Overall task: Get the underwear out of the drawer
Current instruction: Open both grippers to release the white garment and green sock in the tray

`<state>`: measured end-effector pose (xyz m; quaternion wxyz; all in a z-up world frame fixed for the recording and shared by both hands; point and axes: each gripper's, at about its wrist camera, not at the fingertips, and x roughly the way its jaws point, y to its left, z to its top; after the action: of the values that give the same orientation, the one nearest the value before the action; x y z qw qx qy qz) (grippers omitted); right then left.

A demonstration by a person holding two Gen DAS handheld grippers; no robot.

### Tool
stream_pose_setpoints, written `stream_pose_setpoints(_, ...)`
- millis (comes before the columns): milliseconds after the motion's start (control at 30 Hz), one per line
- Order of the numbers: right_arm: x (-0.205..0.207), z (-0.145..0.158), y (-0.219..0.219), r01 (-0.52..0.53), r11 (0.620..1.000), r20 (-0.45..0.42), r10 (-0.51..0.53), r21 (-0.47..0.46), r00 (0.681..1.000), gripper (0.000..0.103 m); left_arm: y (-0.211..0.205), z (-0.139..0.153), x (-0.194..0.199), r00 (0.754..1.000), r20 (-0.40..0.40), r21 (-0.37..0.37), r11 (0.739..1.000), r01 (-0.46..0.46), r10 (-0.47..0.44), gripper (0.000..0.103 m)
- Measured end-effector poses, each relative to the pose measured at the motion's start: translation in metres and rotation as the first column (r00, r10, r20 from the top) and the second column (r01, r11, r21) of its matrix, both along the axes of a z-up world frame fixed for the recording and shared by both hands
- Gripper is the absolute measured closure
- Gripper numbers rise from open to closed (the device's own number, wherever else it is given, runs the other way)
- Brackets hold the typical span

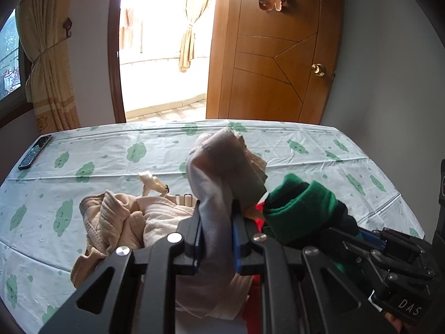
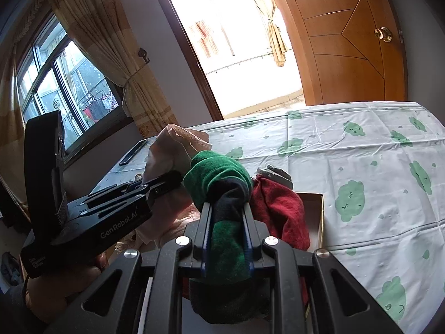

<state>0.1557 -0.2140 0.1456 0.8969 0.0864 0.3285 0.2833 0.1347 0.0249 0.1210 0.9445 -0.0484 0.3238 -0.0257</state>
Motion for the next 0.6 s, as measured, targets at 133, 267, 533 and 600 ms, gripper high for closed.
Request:
stream_pose_setpoints(133,0.002,-0.010,0.004,0.001,0.999,-0.017,-0.001,-0.037,1.000,0.082,-0.003,-0.007,0.003,1.000,-0.017,0.016,1.000,0.006,-0.006,0.087)
stream_pose_setpoints(267,0.004,-0.018,0.001,0.003,0.999,-0.035,-0.004,-0.034,0.999,0.081,-0.002,-0.012,0.003,1.000,-0.027,0.012,1.000,0.000,0.000,0.081)
stream_pose_setpoints(533,0.005,-0.021,0.002,0.002,0.999,-0.042,-0.004,-0.046,0.999,0.081,-0.006,-0.016,0.002,1.000,-0.027,0.030,0.999,0.010,-0.010,0.080)
stream_pose_setpoints(600,0.003,-0.020,0.003,-0.003,0.999,-0.038,0.002,-0.048,0.999,0.078,-0.006,-0.015,0.002,1.000,-0.027,0.025,1.000,0.006,-0.005,0.073)
